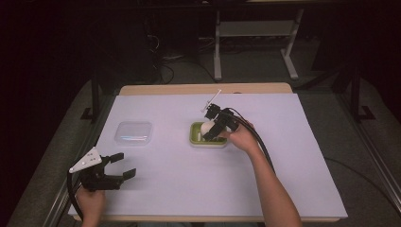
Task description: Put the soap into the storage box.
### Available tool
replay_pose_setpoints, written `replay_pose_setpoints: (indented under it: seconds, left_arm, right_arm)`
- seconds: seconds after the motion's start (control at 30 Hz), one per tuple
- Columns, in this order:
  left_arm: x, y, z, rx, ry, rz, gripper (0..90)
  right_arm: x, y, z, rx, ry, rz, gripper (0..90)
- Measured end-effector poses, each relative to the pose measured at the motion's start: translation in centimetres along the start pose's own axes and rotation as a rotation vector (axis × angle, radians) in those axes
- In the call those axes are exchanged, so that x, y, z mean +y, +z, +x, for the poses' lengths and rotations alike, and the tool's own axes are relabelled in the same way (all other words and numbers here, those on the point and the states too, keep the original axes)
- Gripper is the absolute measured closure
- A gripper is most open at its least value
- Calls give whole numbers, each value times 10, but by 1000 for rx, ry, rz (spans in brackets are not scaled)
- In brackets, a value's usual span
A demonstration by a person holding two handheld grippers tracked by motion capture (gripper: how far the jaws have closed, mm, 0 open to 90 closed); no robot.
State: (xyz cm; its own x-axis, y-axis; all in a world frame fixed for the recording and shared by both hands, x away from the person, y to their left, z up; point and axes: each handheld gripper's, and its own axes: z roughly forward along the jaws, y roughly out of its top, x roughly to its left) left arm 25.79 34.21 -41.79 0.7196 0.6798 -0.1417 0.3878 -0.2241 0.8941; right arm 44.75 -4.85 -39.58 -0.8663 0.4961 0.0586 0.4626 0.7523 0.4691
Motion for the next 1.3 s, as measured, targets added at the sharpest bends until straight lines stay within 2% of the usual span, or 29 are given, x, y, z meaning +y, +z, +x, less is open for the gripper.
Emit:
replay_pose_setpoints:
  seconds: [0.83,0.87,0.93,0.97,1.0,1.03,1.07,1.13,1.17,1.3]
  left_arm:
    - [0,0,0,0,0,0,145]
    - [0,0,0,0,1,0,145]
    - [0,0,0,1,1,1,145]
    - [0,0,0,1,0,2,145]
    - [0,0,-1,1,-1,1,144]
    - [0,0,-1,1,-1,1,145]
    - [0,1,-1,-1,-4,-3,145]
    - [0,1,-1,0,-3,-1,145]
    - [0,1,-1,0,-1,-1,145]
    - [0,1,-1,1,-1,0,145]
  right_arm:
    - [0,5,0,-6,12,21,234]
    - [0,4,0,-11,9,19,248]
    - [-1,-2,-2,-10,15,-28,313]
    - [-1,-7,-2,-5,22,-51,458]
    - [-2,-14,-3,-21,15,-77,407]
    - [-2,-14,-3,-21,15,-77,407]
    - [-3,-16,-5,6,35,-72,378]
    - [-4,-16,-4,8,39,-67,373]
    - [-6,-15,-6,21,57,-54,354]
    - [-12,-15,-7,17,63,-68,341]
